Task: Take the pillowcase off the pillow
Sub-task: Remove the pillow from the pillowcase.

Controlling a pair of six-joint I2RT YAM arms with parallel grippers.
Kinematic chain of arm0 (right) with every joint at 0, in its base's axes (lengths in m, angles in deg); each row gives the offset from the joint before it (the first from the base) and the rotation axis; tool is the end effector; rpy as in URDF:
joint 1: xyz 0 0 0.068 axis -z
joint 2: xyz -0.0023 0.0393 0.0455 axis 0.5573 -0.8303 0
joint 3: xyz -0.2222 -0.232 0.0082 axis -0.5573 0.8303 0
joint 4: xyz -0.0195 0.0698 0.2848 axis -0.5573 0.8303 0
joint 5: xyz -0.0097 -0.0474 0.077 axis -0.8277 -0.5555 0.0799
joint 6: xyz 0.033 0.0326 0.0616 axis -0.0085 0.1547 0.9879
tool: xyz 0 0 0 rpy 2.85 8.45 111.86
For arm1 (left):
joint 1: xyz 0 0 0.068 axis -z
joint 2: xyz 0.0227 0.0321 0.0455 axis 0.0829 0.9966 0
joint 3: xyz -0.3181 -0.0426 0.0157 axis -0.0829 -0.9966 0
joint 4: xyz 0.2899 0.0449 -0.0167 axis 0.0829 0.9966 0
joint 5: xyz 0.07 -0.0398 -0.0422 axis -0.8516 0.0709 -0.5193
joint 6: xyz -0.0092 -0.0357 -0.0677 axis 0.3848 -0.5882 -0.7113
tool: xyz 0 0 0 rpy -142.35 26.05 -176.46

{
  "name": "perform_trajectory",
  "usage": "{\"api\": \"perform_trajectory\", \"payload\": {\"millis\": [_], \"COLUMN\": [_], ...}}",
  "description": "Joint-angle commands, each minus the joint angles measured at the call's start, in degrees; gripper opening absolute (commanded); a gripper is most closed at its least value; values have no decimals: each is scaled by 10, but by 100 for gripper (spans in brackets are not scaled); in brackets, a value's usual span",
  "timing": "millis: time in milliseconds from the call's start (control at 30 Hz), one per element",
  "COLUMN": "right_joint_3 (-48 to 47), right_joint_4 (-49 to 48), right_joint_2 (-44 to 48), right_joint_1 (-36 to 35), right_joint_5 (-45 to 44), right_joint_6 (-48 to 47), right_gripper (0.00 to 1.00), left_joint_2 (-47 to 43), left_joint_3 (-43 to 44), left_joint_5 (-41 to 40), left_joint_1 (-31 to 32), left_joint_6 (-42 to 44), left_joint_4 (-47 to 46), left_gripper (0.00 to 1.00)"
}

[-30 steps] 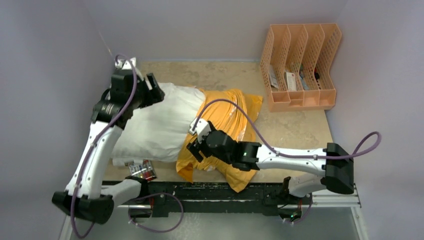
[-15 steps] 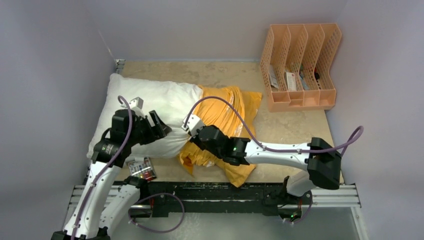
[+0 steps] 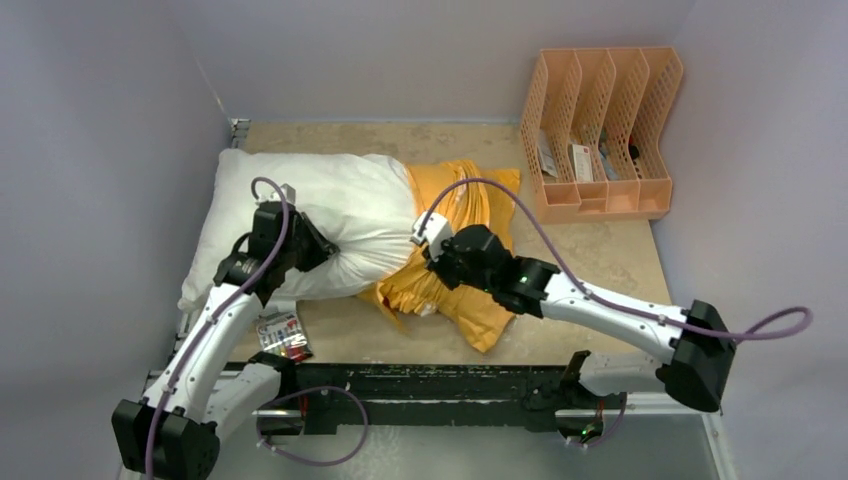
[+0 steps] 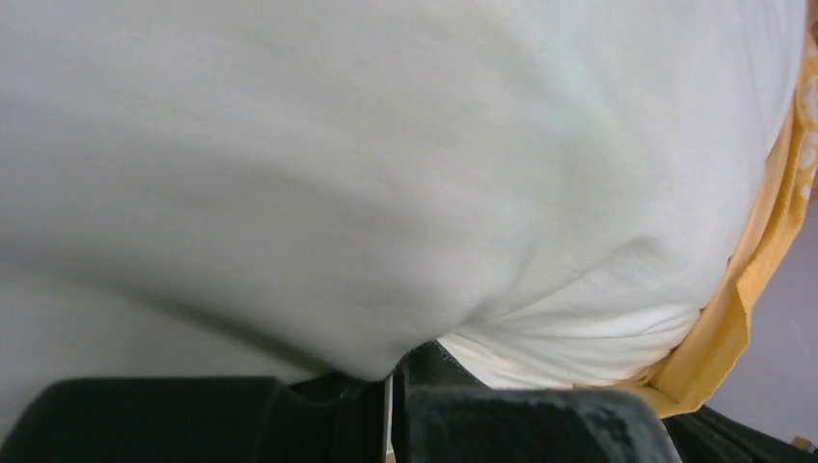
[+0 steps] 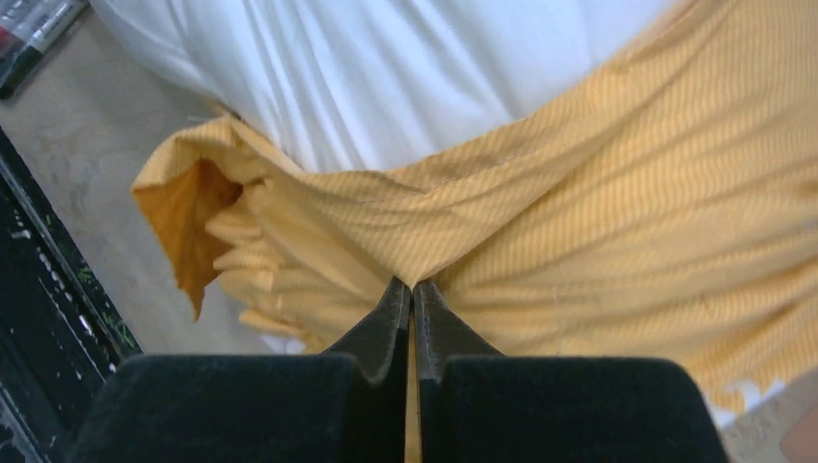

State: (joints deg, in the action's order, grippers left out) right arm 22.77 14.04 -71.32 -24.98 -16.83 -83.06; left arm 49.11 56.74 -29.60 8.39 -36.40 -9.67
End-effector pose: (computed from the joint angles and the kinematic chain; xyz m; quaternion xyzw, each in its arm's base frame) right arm 0.1837 0.2836 0.3169 -0.4049 0.7257 0.1880 0.5235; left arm 0.2094 -0.0537 0.2899 -0.2387 0.8792 -0.2291 0.3429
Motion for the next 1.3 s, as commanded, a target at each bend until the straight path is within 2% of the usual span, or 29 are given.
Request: {"api": "perform_trajectory", "payload": {"millis": [0, 67, 167, 233, 300, 367, 400, 467, 533, 633, 667, 700, 767, 867, 1000, 1033, 1100, 1133, 1167, 1200, 1267], "right_joint_3": [20, 34, 47, 25, 0, -1, 9, 32, 38, 15, 13, 12, 3, -32, -21, -22, -19, -6, 17, 42, 93], "right_joint_4": [121, 105, 51, 34, 13, -47, -89, -177, -242, -292, -328, -358, -418, -458, -564, -566, -569, -588, -603, -612, -597], "right_joint_2": [73, 97, 118, 114, 100, 81, 68, 37, -9, -80, -99, -116, -153, -227, -321, -337, -358, -356, -346, -327, -278], "right_joint_1": [40, 40, 40, 40, 39, 8, -23, -83, -106, -112, -114, -118, -121, -124, -129, -129, -129, -129, -129, -129, -129], "right_joint_5": [89, 91, 57, 61, 115, 128, 111, 95, 105, 119, 114, 103, 76, 33, -136, -166, -226, -266, -295, -312, -320], "right_joint_6": [-22, -25, -41, -38, -4, 22, 12, -72, -133, -171, -182, -193, -190, -160, -167, -192, -239, -259, -268, -263, -241], "right_gripper": [0, 0, 3, 19, 32, 36, 40, 50, 52, 53, 69, 77, 81, 80, 74, 69, 50, 36, 16, 0, 0], "left_joint_2": [62, 89, 97, 98, 99, 104, 109, 119, 120, 112, 109, 105, 101, 98, 98, 97, 95, 94, 95, 95, 96], "left_joint_3": [78, 96, 94, 95, 103, 115, 120, 128, 126, 113, 110, 108, 106, 107, 114, 114, 116, 119, 123, 126, 134], "left_joint_5": [-207, -200, -133, -90, -73, -61, -51, -31, -23, -22, -22, -22, -24, -30, -23, -24, -28, -31, -37, -46, -76], "left_joint_1": [-14, -14, -14, -14, -14, -14, -14, -14, -14, -14, -13, -14, -14, -14, -14, -13, -14, -14, -14, -14, -14], "left_joint_6": [38, 46, 43, 43, 48, 58, 63, 69, 68, 63, 63, 62, 63, 61, 61, 62, 66, 70, 75, 80, 86], "left_joint_4": [-21, -21, -63, -81, -75, -62, -56, -45, -42, -43, -42, -38, -32, -31, -27, -25, -22, -17, -11, -4, 9], "left_gripper": [0, 0, 0, 0, 0, 0, 0, 0, 0, 0, 0, 0, 0, 0, 0, 0, 0, 0, 0, 0, 0]}}
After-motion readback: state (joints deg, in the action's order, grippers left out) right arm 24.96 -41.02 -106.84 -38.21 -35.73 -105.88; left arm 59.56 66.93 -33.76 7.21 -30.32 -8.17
